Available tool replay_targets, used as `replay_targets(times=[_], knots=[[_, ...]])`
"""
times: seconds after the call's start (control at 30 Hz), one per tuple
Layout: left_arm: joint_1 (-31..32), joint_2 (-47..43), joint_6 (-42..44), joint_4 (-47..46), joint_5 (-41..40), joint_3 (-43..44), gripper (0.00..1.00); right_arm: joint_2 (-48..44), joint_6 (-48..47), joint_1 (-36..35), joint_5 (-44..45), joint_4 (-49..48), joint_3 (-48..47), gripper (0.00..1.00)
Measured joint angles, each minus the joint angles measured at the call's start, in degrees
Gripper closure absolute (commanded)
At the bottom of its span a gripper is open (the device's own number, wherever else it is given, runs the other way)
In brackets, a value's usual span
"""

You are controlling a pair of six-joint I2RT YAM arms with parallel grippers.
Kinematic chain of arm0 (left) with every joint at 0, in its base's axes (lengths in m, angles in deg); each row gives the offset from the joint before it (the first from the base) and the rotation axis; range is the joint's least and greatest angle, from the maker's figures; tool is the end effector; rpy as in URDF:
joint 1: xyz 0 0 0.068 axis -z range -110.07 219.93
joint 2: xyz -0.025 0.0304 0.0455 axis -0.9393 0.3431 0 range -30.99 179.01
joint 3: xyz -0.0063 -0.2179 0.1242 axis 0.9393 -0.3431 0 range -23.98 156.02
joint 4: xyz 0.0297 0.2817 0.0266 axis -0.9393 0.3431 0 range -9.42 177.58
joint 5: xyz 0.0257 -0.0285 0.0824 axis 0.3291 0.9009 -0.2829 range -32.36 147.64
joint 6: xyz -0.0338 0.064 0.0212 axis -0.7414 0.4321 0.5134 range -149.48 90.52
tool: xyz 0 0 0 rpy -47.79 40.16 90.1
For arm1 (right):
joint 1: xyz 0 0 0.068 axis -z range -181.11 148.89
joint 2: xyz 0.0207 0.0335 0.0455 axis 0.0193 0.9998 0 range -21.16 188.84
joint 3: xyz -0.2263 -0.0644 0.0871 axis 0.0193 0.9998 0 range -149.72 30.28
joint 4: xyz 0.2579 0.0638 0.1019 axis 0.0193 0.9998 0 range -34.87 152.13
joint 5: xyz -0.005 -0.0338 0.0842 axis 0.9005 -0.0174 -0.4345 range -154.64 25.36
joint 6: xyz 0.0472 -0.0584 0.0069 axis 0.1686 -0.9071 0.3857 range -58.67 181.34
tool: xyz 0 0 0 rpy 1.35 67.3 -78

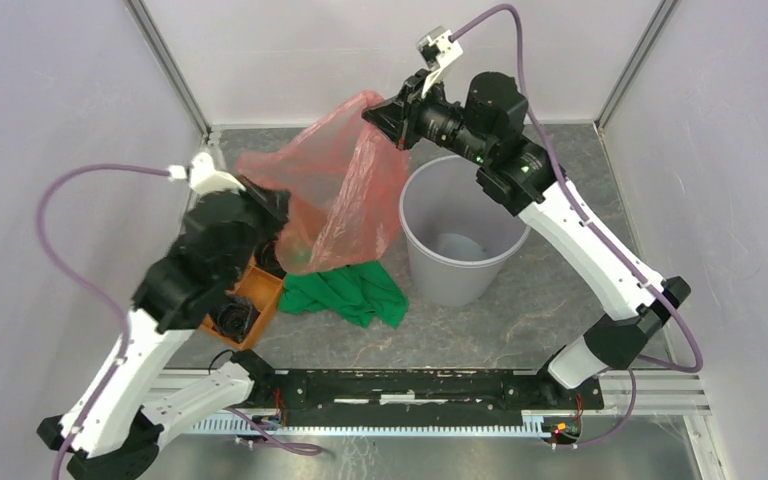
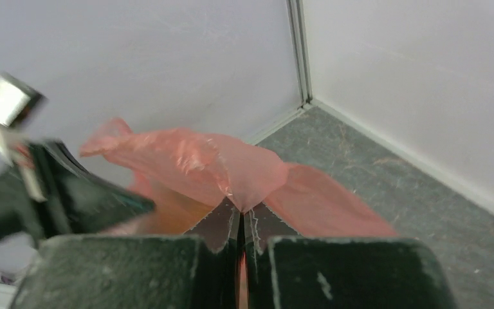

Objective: Put the trash bags into the trash bin

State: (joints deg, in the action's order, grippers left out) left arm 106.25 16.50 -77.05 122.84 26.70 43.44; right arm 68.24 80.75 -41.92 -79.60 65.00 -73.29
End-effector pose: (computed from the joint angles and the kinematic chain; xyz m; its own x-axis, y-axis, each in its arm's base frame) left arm 0.1875 -0.0974 0.3907 -0.2986 -0.5662 -0.7683 -0.1419 0.8224 -0.5509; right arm 0.2914 0.2733 0.4890 -0.2211 0.2334 -0.9469 -0.7982 0.5146 0.3132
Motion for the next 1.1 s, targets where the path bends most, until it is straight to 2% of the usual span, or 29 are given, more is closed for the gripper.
replay_targets(times=[0.2, 0.37, 0.47, 0.57, 0.73, 0.93, 1.1], knots=[[-0.04, 4.26, 9.53, -8.15, 8.39, 24.28, 0.98, -2.86, -6.01, -0.02, -1.14, 5.6, -5.88, 0.95], [-0.24, 8.26, 13.29, -14.6, 22.73, 40.19, 0.98, -11.28, -10.23, 0.0, 0.04, 8.81, -6.25, 0.94], [-0.24, 11.39, 13.05, -20.28, 32.09, 45.92, 0.98, -18.27, -12.28, -0.04, 3.1, 8.92, -6.05, 0.95], [-0.24, 15.54, 11.13, -26.4, 40.72, 48.35, 0.98, -24.81, -13.81, -0.04, 6.95, 8.13, -5.18, 0.99], [-0.24, 25.57, 4.79, -35.6, 49.53, 49.05, 0.98, -33.44, -15.82, -0.04, 16.87, 6.29, -1.86, 0.99], [-0.24, 36.13, -3.72, -40.17, 54.07, 46.51, 0.98, -36.89, -18.45, -0.04, 28.2, 8.26, 3.15, 0.99], [-0.02, 36.74, -8.39, -43.15, 54.66, 38.34, 0.98, -37.35, -20.33, -0.04, 33.03, 12.15, 3.85, 0.99]])
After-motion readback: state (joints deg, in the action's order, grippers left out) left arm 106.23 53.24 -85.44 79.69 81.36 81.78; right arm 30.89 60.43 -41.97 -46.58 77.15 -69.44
